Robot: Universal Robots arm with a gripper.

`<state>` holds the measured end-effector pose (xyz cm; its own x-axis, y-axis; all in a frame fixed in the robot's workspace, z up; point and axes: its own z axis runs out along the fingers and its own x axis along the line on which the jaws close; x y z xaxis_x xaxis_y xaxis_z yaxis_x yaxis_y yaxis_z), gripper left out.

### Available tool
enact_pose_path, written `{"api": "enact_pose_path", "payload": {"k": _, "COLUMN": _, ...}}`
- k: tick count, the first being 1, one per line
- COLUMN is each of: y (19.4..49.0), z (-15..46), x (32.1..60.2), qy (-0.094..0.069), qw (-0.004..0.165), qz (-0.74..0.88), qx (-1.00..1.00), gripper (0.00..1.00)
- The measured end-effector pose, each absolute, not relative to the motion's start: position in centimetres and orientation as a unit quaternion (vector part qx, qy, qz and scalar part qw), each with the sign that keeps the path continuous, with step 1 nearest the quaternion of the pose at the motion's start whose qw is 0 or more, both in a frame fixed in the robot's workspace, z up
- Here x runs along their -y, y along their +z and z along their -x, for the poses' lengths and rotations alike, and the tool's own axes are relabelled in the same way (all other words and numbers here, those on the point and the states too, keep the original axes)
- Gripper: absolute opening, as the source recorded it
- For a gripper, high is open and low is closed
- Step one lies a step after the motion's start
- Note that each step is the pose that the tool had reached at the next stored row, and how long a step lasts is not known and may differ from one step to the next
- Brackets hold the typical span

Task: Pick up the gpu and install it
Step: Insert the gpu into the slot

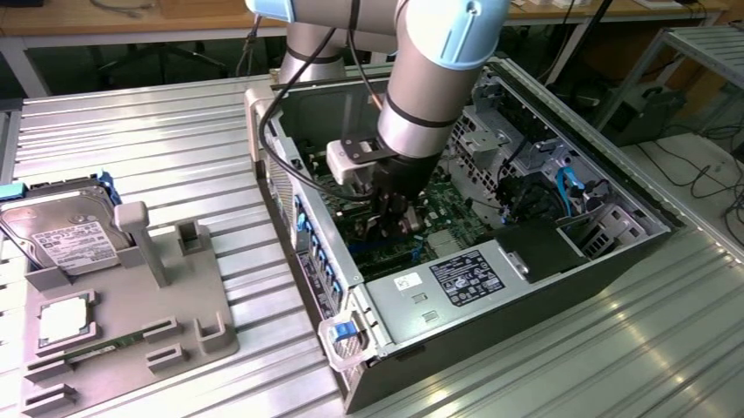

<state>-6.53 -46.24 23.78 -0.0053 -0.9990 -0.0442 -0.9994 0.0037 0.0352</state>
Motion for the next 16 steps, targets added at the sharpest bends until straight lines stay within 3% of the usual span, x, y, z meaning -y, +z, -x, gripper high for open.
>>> {"api": "enact_pose_path", "payload": {"k": 16, "y": 23.53, "z": 6.53, "x": 46.23, "qy": 0.028, "qw": 0.004, "qz": 0.705, "qx": -0.708, "gripper": 0.27}}
